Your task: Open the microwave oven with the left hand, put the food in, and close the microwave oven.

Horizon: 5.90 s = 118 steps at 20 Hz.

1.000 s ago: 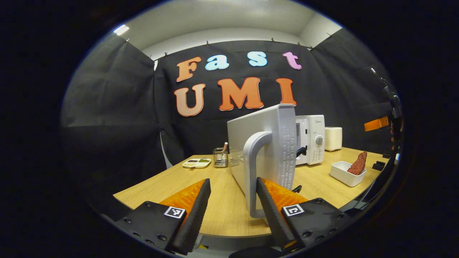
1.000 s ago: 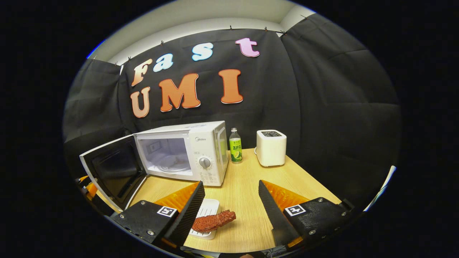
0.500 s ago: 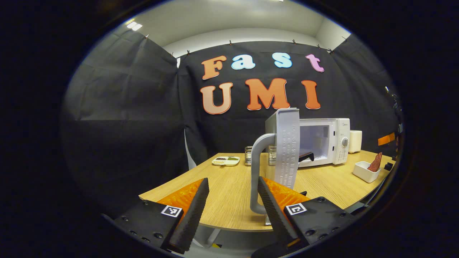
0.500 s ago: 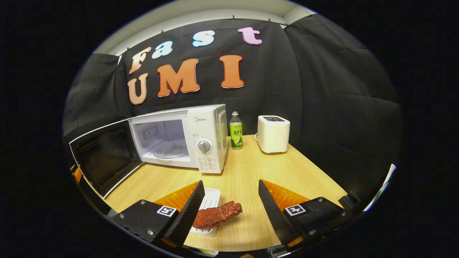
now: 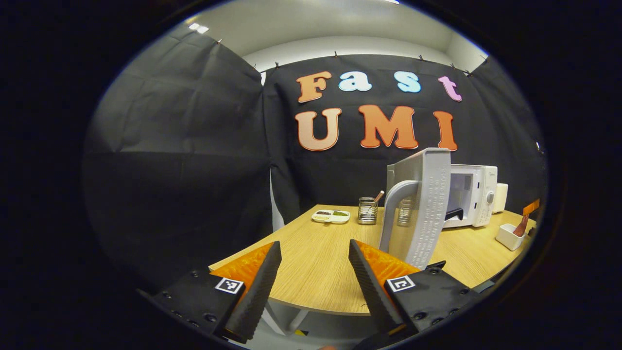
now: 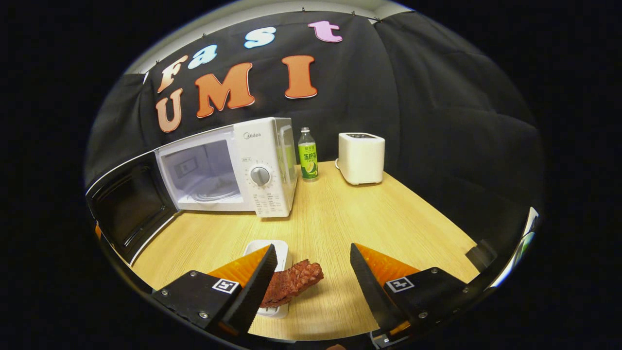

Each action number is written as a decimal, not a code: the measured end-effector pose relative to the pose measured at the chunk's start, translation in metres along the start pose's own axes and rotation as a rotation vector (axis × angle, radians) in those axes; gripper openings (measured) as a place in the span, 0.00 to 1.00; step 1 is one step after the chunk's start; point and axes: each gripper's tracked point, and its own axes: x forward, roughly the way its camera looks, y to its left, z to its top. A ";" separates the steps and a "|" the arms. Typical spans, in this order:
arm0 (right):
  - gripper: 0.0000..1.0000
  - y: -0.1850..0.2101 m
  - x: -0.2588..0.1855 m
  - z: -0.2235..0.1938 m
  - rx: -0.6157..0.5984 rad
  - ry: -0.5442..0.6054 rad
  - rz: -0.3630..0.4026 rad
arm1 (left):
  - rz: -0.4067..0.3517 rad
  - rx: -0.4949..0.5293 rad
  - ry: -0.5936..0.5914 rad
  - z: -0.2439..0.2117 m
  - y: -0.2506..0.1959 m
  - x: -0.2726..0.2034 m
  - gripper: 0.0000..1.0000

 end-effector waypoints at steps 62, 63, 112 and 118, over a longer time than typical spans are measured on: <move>0.09 0.291 0.082 0.147 0.096 -0.311 0.274 | 0.091 0.079 0.025 0.003 0.039 0.053 0.93; 0.09 0.295 0.090 0.146 0.129 -0.311 0.270 | 0.095 0.078 0.026 0.003 0.042 0.053 0.93; 0.63 0.278 0.210 0.108 0.065 -0.291 -0.015 | 0.062 0.064 0.048 0.001 0.016 0.058 0.93; 0.75 0.259 0.146 0.114 -0.006 -0.291 0.096 | 0.016 0.053 0.028 0.012 -0.014 0.050 0.91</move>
